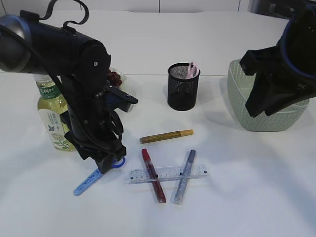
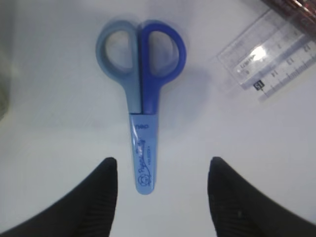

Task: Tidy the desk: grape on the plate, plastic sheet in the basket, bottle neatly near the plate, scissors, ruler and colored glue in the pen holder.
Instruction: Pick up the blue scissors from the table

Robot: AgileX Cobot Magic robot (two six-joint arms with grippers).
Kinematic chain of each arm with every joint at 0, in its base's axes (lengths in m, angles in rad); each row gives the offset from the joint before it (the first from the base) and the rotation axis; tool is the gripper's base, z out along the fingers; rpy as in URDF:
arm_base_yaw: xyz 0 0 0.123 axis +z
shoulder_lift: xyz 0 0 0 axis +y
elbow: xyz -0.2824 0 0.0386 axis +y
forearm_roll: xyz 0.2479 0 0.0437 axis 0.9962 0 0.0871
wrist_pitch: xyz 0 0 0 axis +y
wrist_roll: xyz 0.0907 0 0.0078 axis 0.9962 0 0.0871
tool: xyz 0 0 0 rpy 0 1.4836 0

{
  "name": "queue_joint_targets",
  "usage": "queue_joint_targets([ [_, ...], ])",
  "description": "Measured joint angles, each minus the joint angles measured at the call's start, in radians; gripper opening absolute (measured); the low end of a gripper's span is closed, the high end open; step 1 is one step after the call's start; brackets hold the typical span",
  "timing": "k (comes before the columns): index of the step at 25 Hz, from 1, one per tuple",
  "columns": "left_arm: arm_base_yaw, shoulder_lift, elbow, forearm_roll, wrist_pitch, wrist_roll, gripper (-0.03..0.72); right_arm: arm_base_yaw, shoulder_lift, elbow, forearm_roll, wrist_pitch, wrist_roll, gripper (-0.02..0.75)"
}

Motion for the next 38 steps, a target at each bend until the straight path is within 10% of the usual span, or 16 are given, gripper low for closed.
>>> queue_joint_targets([
  [38, 0.047, 0.062, -0.002, -0.082, -0.090, 0.129, 0.426, 0.000, -0.002, 0.000, -0.021, 0.000, 0.000, 0.240],
])
